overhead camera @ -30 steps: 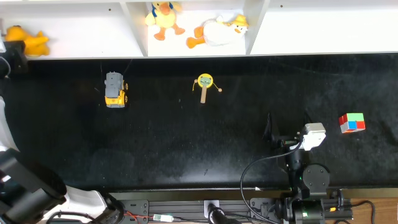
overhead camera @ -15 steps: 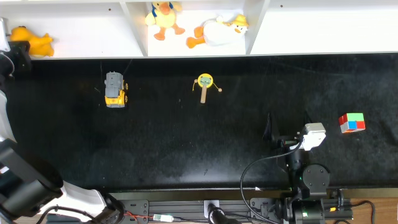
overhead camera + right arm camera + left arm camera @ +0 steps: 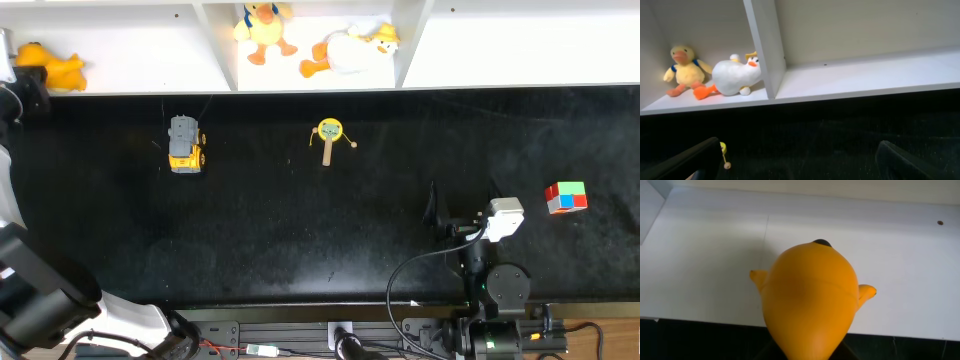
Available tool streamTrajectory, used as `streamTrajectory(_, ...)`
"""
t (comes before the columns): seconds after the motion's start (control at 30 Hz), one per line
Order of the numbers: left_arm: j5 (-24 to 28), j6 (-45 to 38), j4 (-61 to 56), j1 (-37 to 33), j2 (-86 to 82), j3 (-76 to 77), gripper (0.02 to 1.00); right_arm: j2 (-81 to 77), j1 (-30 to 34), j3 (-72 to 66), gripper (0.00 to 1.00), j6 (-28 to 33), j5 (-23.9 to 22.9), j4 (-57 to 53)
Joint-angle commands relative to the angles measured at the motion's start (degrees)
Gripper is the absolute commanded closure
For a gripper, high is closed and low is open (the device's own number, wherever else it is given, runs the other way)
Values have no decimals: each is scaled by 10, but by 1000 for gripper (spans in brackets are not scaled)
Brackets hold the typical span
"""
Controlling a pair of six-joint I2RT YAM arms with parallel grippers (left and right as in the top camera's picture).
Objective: Store Toys
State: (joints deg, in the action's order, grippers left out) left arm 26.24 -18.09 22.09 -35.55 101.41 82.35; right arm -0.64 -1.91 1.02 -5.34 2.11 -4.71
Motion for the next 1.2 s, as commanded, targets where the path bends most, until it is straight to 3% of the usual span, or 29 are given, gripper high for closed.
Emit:
streamTrajectory(0.03,-15,6,-5,1,12,10,982,4,1,-7,5,-2,-2,3)
streamTrajectory(1.2,-15,23,-43,19,51,10,972,4,1,-7,5,-2,-2,3)
